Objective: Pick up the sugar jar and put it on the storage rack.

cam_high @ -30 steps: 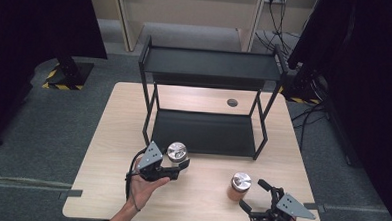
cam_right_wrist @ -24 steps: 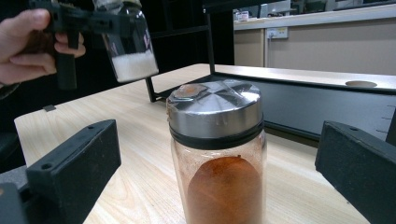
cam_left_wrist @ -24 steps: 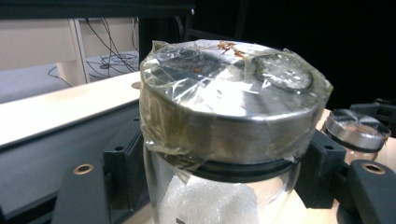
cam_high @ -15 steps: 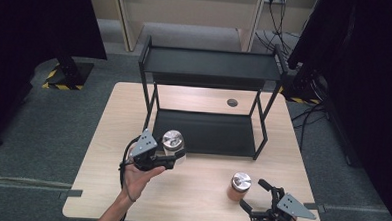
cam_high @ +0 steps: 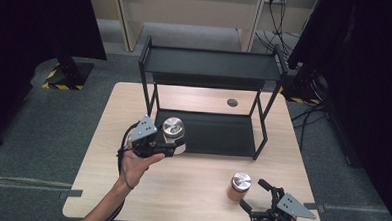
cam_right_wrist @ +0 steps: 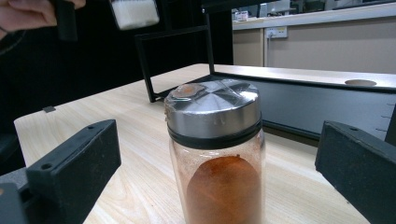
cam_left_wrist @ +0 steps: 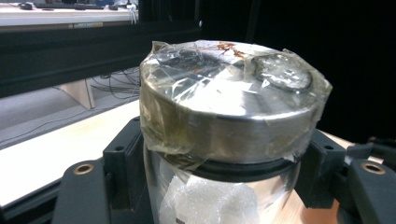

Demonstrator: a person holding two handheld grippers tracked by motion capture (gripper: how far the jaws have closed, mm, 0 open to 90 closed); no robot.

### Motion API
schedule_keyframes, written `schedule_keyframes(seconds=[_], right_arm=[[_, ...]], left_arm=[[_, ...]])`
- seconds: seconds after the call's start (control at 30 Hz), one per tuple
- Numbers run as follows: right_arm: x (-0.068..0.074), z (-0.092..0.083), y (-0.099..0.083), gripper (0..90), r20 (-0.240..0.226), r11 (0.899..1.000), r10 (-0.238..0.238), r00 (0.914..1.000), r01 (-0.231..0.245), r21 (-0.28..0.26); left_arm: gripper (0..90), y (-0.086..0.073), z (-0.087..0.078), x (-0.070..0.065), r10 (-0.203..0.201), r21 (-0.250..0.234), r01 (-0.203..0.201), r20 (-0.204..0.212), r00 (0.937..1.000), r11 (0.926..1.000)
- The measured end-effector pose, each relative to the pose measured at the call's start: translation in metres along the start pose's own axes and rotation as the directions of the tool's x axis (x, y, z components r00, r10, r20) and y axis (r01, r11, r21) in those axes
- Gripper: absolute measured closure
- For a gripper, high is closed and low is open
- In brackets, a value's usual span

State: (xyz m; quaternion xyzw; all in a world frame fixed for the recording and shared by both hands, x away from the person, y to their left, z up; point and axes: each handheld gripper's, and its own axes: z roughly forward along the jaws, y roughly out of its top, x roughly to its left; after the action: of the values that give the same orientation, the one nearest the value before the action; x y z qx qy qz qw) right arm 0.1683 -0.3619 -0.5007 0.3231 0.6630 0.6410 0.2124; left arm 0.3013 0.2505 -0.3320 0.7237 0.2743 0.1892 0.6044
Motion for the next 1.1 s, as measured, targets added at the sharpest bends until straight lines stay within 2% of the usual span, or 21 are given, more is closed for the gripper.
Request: schedule_keyframes(seconds=[0.13,0.23,0.47,0.73,1.07,1.1], right_arm=[[0.0,0.0,0.0,0.4,-0.001,1.0,-0.002,1.0,0.002,0.001],[0.0,0.0,0.0,0.4,-0.002,1.0,-0.002,1.0,0.002,0.0],[0.0,0.0,0.0,0.3,-0.002,1.0,-0.003,1.0,0.003,0.001],[0.0,0.0,0.0,0.4,-0.004,1.0,0.003,1.0,-0.003,0.001],[0.0,0.0,0.0,0.3,-0.005,1.0,0.003,1.0,-0.003,0.002],[0.0,0.0,0.0,0.4,-0.005,1.0,0.004,1.0,-0.004,0.003]], left_arm=[[30.8,0.016,0.0,0.003,0.021,-0.003,-0.021,-0.01,0.9997,0.9998],[30.8,0.028,0.0,0.008,0.009,-0.003,-0.009,-0.005,0.9999,1.0],[30.8,0.054,-0.001,0.013,0.015,0.011,-0.015,0.011,0.9998,0.9998],[30.8,0.086,0.002,0.014,0.027,0.018,-0.027,0.013,0.9996,0.9995],[30.9,0.124,0.009,0.014,0.021,0.024,-0.022,0.023,0.9995,0.9995],[30.9,0.131,0.01,0.012,0.027,0.025,-0.028,0.018,0.9995,0.9993]])
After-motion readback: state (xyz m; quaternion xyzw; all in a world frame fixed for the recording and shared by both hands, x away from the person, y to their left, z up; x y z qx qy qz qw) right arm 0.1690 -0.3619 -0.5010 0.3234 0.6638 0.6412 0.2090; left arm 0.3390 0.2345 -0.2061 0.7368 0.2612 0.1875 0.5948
